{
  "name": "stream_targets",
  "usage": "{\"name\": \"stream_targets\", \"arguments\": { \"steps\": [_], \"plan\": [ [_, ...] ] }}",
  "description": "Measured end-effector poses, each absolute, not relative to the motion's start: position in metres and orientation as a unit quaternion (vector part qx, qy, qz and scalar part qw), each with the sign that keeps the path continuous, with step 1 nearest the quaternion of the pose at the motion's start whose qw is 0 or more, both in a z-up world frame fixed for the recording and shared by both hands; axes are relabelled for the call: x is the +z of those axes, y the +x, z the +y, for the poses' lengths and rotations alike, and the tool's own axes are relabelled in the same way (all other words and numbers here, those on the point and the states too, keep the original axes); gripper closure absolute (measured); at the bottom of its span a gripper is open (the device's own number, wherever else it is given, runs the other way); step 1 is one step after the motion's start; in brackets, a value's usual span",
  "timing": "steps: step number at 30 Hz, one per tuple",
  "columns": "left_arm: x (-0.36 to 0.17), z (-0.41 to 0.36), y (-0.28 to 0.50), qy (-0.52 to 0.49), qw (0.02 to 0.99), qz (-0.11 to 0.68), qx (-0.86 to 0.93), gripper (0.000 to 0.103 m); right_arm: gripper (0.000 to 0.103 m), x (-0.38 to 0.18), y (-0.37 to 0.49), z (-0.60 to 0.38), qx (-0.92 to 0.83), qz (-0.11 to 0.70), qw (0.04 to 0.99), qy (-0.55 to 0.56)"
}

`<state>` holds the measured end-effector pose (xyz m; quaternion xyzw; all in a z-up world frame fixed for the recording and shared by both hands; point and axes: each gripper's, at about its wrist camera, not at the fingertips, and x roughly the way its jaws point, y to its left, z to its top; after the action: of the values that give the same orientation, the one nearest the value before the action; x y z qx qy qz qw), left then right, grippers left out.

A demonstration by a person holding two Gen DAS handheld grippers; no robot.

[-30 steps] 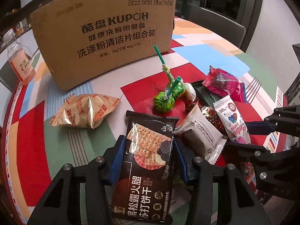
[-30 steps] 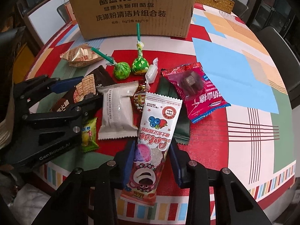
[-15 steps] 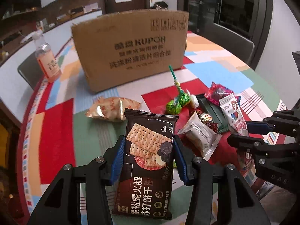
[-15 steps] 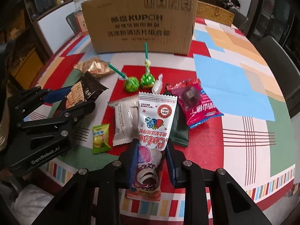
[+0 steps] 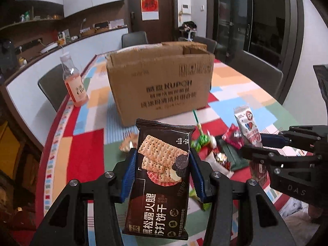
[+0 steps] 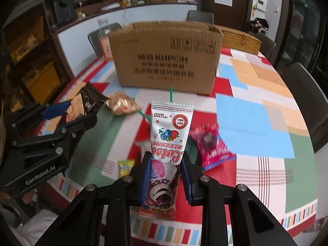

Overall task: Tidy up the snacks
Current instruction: 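Carry both packets over the cardboard box and release them inside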

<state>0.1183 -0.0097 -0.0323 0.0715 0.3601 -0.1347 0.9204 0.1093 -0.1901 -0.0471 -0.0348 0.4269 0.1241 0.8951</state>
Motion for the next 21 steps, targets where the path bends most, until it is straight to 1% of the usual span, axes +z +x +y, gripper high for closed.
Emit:
{"name": "stream_targets", "arguments": {
  "steps": [9, 21],
  "plan": [
    [0.012, -0.008, 0.136, 0.072, 0.945, 0.299, -0.113, 0.054, 0.074, -0.008, 0.141, -0.192, 0.152, 0.369, 0.916, -0.021],
    [0.068, -0.009, 0.187, 0.053, 0.961, 0.246, -0.118, 0.054, 0.074, 0.043, 0.188, -0.195, 0.163, 0.287, 0.944, -0.003]
  ]
}}
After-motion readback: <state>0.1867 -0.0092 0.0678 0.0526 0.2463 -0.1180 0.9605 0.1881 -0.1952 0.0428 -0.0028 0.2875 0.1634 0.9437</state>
